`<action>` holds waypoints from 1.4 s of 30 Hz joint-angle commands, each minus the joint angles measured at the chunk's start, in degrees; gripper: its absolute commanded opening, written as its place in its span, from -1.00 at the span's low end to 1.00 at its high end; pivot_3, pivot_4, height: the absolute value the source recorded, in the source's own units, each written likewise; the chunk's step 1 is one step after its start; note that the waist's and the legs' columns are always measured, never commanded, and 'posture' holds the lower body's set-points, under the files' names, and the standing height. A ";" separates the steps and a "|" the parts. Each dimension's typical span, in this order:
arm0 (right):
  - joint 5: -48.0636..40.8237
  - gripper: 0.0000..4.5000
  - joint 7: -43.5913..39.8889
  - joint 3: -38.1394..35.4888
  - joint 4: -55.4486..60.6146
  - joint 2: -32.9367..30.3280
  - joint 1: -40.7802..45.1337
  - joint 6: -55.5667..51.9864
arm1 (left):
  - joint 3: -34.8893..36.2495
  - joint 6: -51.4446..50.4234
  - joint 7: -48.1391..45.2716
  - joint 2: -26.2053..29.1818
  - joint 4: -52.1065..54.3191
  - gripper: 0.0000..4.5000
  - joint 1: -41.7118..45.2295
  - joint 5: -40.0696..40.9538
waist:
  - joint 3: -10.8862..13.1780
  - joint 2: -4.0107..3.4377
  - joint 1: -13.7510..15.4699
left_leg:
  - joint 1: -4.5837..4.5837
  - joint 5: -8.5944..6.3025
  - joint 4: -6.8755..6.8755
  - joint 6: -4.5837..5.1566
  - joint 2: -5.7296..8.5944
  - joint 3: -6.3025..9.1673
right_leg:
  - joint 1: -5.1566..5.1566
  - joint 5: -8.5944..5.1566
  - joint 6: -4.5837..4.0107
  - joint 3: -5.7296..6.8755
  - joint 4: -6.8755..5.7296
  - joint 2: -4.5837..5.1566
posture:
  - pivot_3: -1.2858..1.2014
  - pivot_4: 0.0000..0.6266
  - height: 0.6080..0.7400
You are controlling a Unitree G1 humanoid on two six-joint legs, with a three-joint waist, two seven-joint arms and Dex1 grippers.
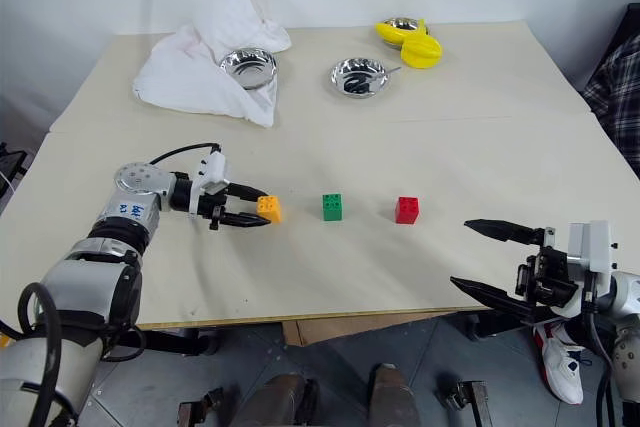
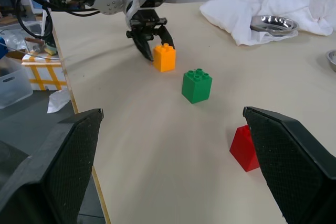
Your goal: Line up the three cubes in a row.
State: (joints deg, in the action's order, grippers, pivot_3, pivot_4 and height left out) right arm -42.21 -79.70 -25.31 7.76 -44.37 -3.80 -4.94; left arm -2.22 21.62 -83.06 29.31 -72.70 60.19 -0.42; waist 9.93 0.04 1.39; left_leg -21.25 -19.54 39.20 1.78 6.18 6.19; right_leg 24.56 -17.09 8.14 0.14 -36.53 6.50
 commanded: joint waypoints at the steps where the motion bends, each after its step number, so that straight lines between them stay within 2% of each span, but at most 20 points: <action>1: -1.20 1.00 -0.01 -1.21 1.29 0.42 0.03 0.39 | 0.99 0.76 -0.14 0.94 0.50 0.78 0.77 0.14 | 0.00 0.00 0.01 | 0.00 0.00 0.00 0.00 0.00 0.00 | 0.00 0.00 0.00 0.00 0.00 0.01 | 0.03 -0.52 1.00; 3: -1.18 1.00 -0.07 -1.18 1.21 0.47 0.02 0.44 | 1.50 1.23 -0.58 1.26 0.78 0.99 0.42 0.69 | 0.00 0.01 0.04 | 0.00 0.00 0.00 0.00 0.00 0.00 | 0.00 0.00 0.00 0.00 0.01 0.01 | 0.03 -0.52 1.00; 24: -0.04 1.00 -1.58 2.27 -2.15 1.48 4.69 1.04 | 2.60 2.47 5.35 4.30 1.02 0.99 -2.22 0.22 | 0.01 0.01 0.00 | 0.00 0.00 0.00 0.00 0.00 0.00 | 0.01 0.00 0.00 0.01 -0.01 0.01 | 0.03 -0.52 1.00; 29: -0.42 1.00 -2.62 2.61 -1.63 1.85 4.06 0.82 | 4.94 2.23 -1.82 7.59 5.17 0.99 -6.16 3.86 | 0.01 0.01 -0.44 | 0.00 0.00 -0.01 0.00 -0.01 0.00 | 0.03 0.00 0.00 -0.01 -0.02 0.02 | 0.03 -0.52 1.00; 31: -0.27 1.00 -3.89 2.77 -2.15 1.43 4.14 1.03 | 6.33 1.34 -4.20 9.81 9.41 0.99 -9.55 6.09 | 0.01 0.01 -1.01 | 0.00 0.00 -0.05 -0.01 -0.05 -0.02 | 0.07 0.00 0.00 -0.04 -0.02 0.04 | 0.03 -0.52 1.00; 33: 1.09 1.00 -6.51 3.29 -5.00 0.31 5.55 2.50 | 9.03 0.27 -4.49 13.10 18.19 0.99 -16.60 9.56 | 0.01 0.01 -1.44 | 0.01 -0.01 -0.09 -0.02 -0.11 -0.01 | 0.07 0.00 0.00 -0.10 0.00 0.09 | 0.03 -0.52 1.00; 38: 4.46 1.00 -10.94 4.32 -16.69 -0.57 12.51 8.49 | 17.69 -8.86 0.74 19.23 44.49 0.99 -39.64 17.57 | 0.00 0.00 -2.43 | 0.08 -0.06 -0.12 0.00 -0.17 -0.04 | 0.06 -0.01 -0.01 -0.45 0.00 0.13 | 0.03 -0.52 1.00; 42: 6.45 1.00 -12.80 8.10 -28.30 -3.72 17.67 14.32 | 26.65 -13.19 7.40 19.84 60.86 0.99 -57.88 20.33 | 0.02 -0.02 -1.95 | 0.09 -0.08 -0.11 -0.02 -0.22 0.01 | -0.01 -0.03 -0.06 -0.58 0.09 0.13 | 0.03 -0.52 1.00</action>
State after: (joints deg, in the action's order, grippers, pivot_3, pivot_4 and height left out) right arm -35.93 -88.45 -17.59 -17.00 -45.82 13.27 6.31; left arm 20.30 9.63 -78.25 48.39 -17.62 5.37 17.92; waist 9.95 0.02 -0.56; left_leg -21.13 -19.63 39.10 1.76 5.96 6.18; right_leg 24.55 -17.13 8.06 -0.47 -36.34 6.63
